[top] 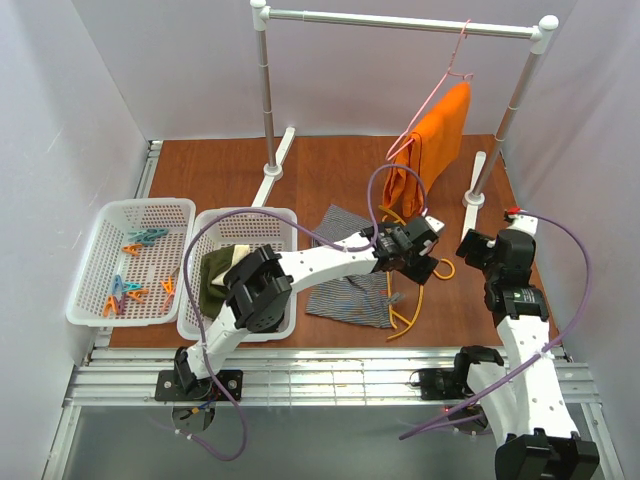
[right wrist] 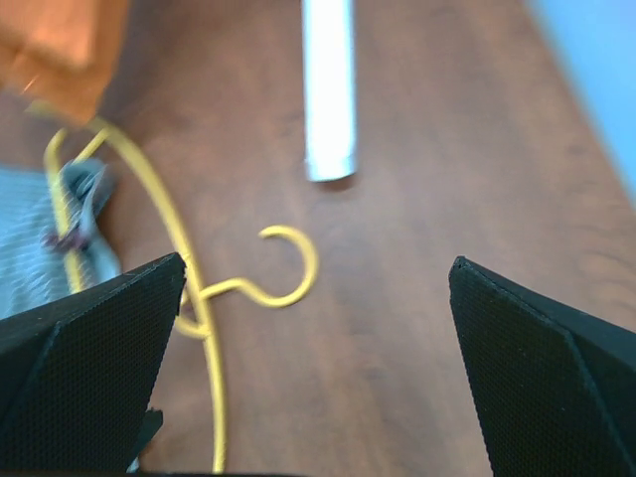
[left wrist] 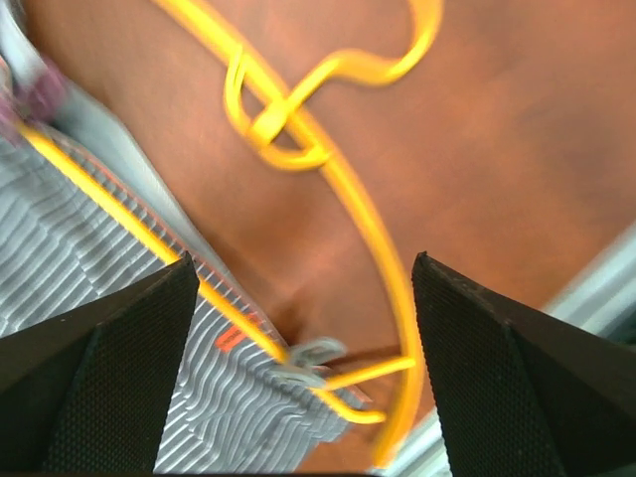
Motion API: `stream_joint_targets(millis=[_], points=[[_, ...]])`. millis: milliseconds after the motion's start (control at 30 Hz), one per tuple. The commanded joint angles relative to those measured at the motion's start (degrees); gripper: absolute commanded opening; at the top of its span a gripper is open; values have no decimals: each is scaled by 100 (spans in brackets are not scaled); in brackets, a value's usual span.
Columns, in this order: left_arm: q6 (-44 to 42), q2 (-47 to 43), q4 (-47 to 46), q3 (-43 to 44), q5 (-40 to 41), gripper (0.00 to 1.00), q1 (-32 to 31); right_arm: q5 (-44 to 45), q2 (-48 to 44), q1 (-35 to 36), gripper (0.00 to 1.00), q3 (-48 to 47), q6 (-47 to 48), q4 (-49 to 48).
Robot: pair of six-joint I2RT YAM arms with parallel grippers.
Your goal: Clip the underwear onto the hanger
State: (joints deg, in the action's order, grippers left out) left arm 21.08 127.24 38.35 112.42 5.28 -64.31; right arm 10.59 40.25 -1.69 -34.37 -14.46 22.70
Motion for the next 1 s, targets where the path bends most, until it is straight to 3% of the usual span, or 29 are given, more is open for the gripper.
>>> stream_joint_targets(millis=[0, 133, 267, 567, 967], points=[[-201, 38, 569, 105, 175, 77, -20, 831, -114, -200, 97, -412, -22, 138], [-218, 239, 604, 139, -43, 65, -11, 734, -140, -235, 96, -553, -153, 200], [-183, 284, 481, 166, -308, 61, -20, 515, -114, -244, 96, -545, -268, 209], [-8, 336, 296, 253, -870, 61, -98, 277, -26, -244, 96, -264, -400, 139], [353, 890, 603, 561, -774, 58, -283, 400, 563, -244, 95, -439, -654, -608]])
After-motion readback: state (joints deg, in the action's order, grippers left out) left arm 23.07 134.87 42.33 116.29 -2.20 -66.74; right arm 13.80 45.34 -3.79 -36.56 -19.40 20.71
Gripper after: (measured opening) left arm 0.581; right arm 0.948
